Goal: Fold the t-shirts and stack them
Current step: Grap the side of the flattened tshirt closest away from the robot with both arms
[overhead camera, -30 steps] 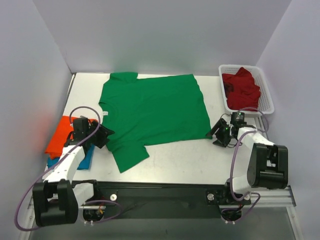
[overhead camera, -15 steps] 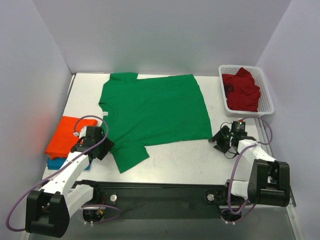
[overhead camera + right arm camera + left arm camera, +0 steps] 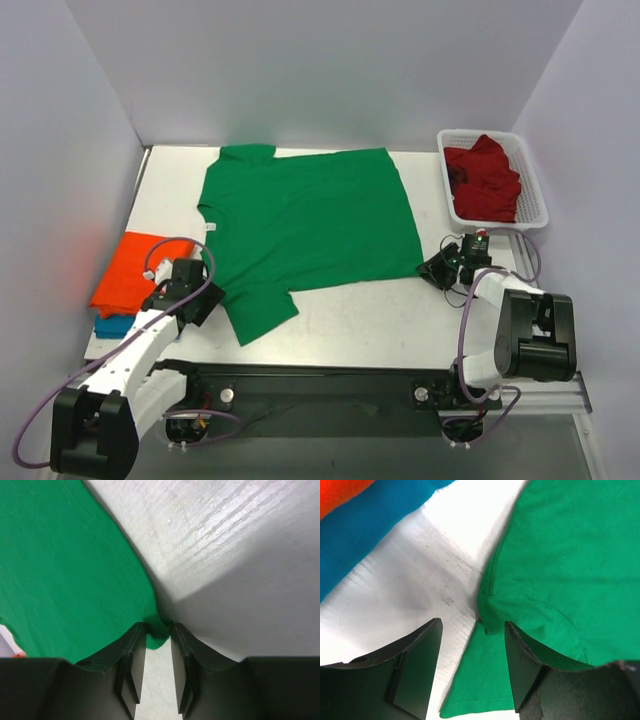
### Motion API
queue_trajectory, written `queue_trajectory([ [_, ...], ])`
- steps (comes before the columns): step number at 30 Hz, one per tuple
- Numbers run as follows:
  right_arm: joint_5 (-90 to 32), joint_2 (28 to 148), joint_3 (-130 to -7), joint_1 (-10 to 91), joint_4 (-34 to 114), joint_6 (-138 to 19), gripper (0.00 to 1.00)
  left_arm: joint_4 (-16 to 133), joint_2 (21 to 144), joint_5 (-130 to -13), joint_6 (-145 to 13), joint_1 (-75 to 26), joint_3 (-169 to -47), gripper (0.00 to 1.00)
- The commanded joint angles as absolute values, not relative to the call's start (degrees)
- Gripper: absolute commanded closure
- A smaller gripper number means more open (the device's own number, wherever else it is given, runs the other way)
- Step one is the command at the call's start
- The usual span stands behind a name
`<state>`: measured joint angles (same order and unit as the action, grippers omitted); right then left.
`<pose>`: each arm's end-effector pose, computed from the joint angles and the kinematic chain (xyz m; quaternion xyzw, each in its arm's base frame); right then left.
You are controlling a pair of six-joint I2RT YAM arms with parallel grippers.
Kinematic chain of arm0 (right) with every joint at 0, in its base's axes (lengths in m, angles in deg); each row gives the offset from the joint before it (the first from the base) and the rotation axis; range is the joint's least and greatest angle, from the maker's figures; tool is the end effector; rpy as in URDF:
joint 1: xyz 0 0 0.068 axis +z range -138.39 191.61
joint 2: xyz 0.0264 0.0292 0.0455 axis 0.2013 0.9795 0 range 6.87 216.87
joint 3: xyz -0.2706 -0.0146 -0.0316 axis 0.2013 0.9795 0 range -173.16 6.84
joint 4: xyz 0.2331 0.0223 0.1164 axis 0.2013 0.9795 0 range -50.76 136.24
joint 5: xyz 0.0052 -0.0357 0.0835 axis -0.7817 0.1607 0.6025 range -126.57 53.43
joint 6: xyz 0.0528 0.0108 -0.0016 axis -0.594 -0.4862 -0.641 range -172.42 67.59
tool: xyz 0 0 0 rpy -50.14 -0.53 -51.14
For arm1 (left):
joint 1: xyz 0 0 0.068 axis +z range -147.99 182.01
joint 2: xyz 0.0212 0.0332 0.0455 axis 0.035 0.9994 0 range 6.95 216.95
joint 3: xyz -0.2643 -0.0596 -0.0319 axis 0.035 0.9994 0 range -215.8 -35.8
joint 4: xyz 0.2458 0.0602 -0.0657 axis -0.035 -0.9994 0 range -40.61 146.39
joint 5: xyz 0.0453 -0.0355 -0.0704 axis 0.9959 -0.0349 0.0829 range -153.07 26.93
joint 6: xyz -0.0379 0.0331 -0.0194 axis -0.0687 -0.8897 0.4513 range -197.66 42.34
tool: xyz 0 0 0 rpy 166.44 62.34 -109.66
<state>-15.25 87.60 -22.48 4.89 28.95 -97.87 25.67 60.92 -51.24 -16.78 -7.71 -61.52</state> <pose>0.2577 -0.0174 0.1495 0.3247 0.8372 0.2937 0.3278 0.1640 -0.0207 0.1706 -0.4387 0.8526 -0.0727 0.2746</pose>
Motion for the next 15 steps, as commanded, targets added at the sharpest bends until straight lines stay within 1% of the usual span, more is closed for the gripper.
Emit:
queue_trajectory([
  [1,-16.1,90.9,-22.8,4.7,28.2,-98.8,0.73,26.1,59.8,-49.4,-16.8,-7.9,-61.1,0.37],
  [3,-15.7,91.6,-22.8,4.8,27.2,-99.1,0.77,27.3,60.3,-49.6,-17.5,-7.9,-60.9,0.37],
  [7,-15.7,92.5,-23.8,4.7,27.2,-98.8,0.92,33.1,61.3,-53.0,-18.9,-7.9,-59.7,0.40],
  [10,-16.4,91.7,-24.4,4.5,28.7,-97.8,0.98,35.4,62.5,-54.9,-19.0,-8.2,-59.4,0.42],
  [15,-17.5,89.6,-25.1,3.5,31.6,-96.0,1.00,36.9,62.4,-55.9,-18.3,-9.2,-58.0,0.47],
])
